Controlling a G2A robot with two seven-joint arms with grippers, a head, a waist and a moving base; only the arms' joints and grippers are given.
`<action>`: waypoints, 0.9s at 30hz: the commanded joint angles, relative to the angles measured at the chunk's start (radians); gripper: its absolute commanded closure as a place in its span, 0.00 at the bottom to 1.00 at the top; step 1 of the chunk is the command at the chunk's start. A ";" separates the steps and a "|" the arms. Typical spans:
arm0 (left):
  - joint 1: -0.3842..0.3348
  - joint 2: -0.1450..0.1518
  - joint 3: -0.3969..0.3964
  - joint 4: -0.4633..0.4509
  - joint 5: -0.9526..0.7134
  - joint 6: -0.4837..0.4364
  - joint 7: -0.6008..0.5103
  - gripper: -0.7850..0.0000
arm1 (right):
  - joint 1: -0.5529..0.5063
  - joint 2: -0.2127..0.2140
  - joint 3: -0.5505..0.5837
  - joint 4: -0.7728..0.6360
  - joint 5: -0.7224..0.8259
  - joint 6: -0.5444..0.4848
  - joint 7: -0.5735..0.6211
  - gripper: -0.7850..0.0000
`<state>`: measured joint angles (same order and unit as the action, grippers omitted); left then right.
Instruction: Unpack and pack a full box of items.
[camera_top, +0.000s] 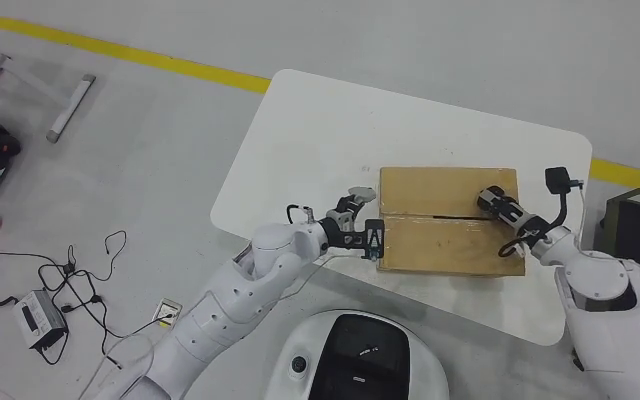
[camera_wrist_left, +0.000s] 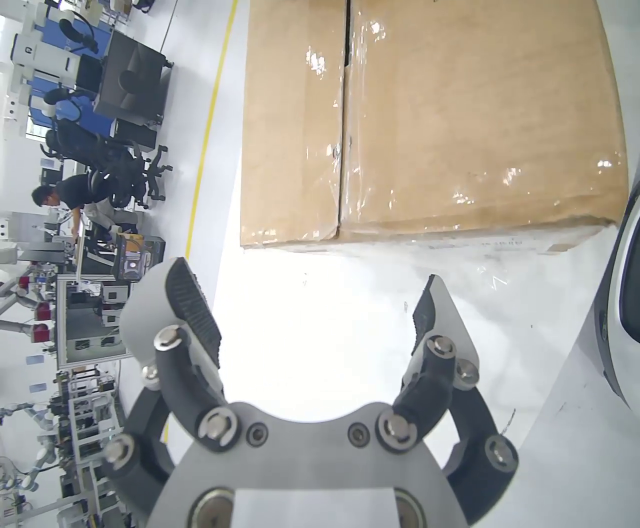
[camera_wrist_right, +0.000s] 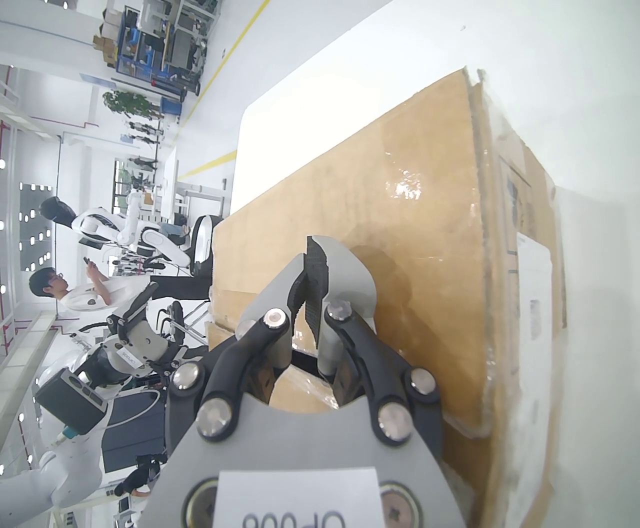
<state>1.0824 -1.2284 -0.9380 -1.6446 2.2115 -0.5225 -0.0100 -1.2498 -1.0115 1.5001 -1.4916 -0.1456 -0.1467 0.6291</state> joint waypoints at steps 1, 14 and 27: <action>-0.013 -0.005 0.014 0.017 -0.002 0.008 -0.006 0.10 | -0.005 0.000 0.000 -0.009 0.001 0.000 0.002 1.00; -0.031 -0.015 0.017 0.050 -0.019 0.030 -0.035 0.25 | -0.015 0.001 0.002 -0.021 -0.003 -0.001 0.008 1.00; -0.045 -0.024 0.028 0.074 -0.025 0.033 -0.040 0.32 | -0.020 0.001 -0.002 -0.033 -0.004 0.004 0.011 1.00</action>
<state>1.0371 -1.2524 -0.9093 -1.5712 2.1884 -0.4904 -0.0500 -1.2703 -1.0108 1.4986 -1.5234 -0.1489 -0.1429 0.6397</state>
